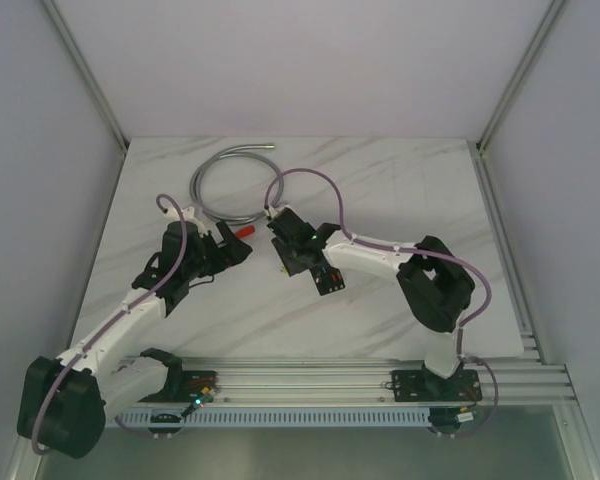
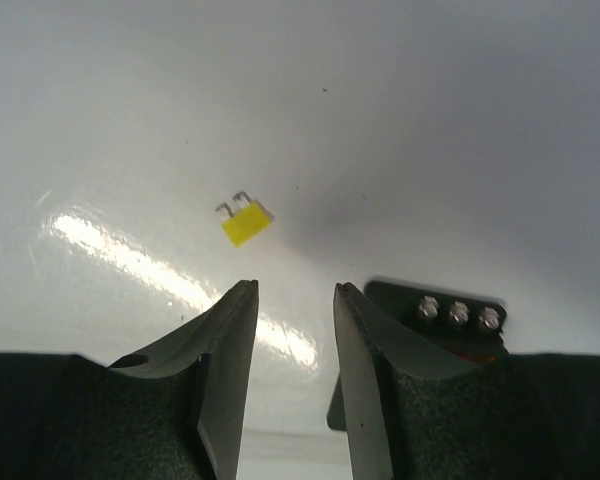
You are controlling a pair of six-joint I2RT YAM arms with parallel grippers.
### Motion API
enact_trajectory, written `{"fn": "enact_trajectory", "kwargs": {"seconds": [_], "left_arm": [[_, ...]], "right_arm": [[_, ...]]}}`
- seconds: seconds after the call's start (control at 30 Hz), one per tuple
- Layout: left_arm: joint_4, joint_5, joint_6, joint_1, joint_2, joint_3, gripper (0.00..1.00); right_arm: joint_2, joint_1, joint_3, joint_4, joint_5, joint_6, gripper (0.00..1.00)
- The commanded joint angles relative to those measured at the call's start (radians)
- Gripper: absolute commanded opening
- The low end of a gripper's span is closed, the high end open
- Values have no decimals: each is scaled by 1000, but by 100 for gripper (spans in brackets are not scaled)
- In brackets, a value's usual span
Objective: Snap on the fuse box
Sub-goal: Install the fuse at the fuse box base, then pick up the fuse from the center of the board.
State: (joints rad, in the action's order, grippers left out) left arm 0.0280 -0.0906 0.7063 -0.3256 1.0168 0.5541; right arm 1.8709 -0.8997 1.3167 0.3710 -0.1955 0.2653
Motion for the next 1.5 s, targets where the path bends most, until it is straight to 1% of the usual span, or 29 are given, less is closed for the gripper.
{"fn": "enact_trajectory", "kwargs": {"seconds": [0.0, 0.1, 0.27, 0.37, 0.43, 0.6, 0.67, 0.93, 1.03, 1.27, 1.47], "left_arm": [[14, -53, 20, 31, 4, -21, 100], [14, -65, 22, 44, -3, -28, 100], [13, -77, 24, 58, -11, -38, 100], [14, -84, 26, 62, -11, -38, 100], [13, -87, 27, 64, -10, -37, 100], [14, -92, 29, 68, -18, -40, 100], [14, -93, 29, 70, -20, -40, 100], [14, -102, 32, 73, -20, -40, 100], [12, -103, 35, 75, -20, -38, 100], [12, -103, 40, 75, -15, -36, 100], [13, -106, 43, 76, -12, -32, 100]], "right_arm": [[72, -25, 65, -52, 17, -42, 45], [81, -32, 45, -103, 16, -83, 46], [52, -29, -32, -220, 29, -196, 55], [54, -24, -52, -259, 96, -255, 57], [65, -22, -53, -266, 130, -282, 56], [64, -13, -88, -293, 221, -322, 47], [63, -8, -101, -296, 237, -326, 46], [46, 2, -154, -304, 226, -320, 44], [25, 1, -167, -304, 234, -312, 41], [-46, -6, -178, -313, 191, -280, 43], [-43, -6, -188, -331, 150, -276, 47]]}}
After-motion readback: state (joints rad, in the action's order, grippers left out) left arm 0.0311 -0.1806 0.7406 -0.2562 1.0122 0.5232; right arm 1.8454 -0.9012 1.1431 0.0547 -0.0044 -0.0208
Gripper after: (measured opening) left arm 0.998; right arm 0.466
